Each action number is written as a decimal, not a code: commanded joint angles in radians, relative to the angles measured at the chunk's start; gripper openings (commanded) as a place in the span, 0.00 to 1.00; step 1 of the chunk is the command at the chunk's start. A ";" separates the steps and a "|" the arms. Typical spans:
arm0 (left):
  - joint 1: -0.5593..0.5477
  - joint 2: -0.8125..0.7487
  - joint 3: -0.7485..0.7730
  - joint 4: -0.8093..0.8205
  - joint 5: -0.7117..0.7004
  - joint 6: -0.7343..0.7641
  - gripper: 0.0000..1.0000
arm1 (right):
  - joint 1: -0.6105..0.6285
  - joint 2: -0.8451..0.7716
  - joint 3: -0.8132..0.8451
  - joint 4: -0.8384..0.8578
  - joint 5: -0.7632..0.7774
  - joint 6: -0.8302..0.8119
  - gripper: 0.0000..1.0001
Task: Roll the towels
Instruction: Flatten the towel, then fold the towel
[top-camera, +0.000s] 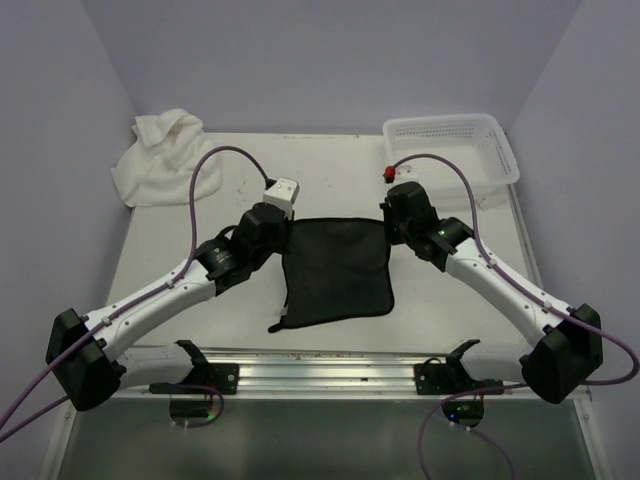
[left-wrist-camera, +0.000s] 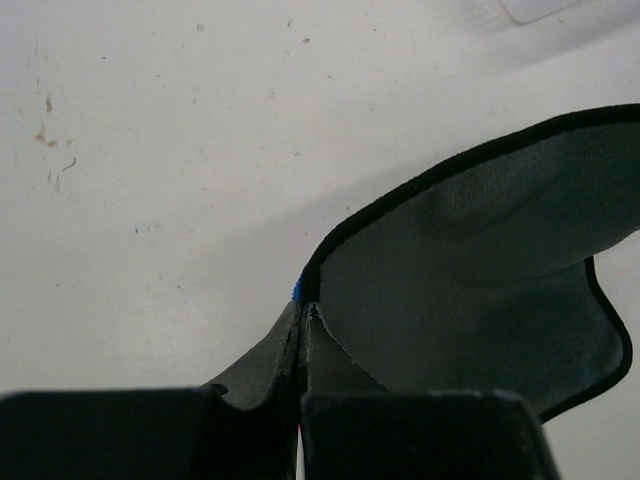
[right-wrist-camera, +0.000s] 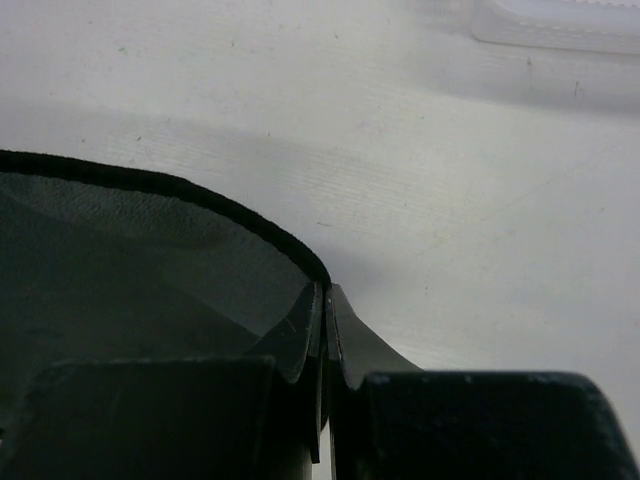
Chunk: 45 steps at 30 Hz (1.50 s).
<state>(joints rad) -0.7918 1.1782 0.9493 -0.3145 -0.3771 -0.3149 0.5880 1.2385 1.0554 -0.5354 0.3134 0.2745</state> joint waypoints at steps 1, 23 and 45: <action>0.014 -0.006 -0.021 0.127 0.029 0.045 0.00 | -0.007 0.041 0.043 0.103 0.065 -0.021 0.00; 0.012 -0.238 -0.431 0.252 0.173 -0.139 0.00 | -0.010 -0.068 -0.248 0.193 0.009 0.100 0.00; 0.006 -0.356 -0.550 0.233 0.225 -0.237 0.00 | -0.010 -0.332 -0.442 0.219 -0.191 0.100 0.04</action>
<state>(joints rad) -0.7818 0.8570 0.4141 -0.0971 -0.1589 -0.5213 0.5816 0.9382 0.6247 -0.3496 0.1661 0.3813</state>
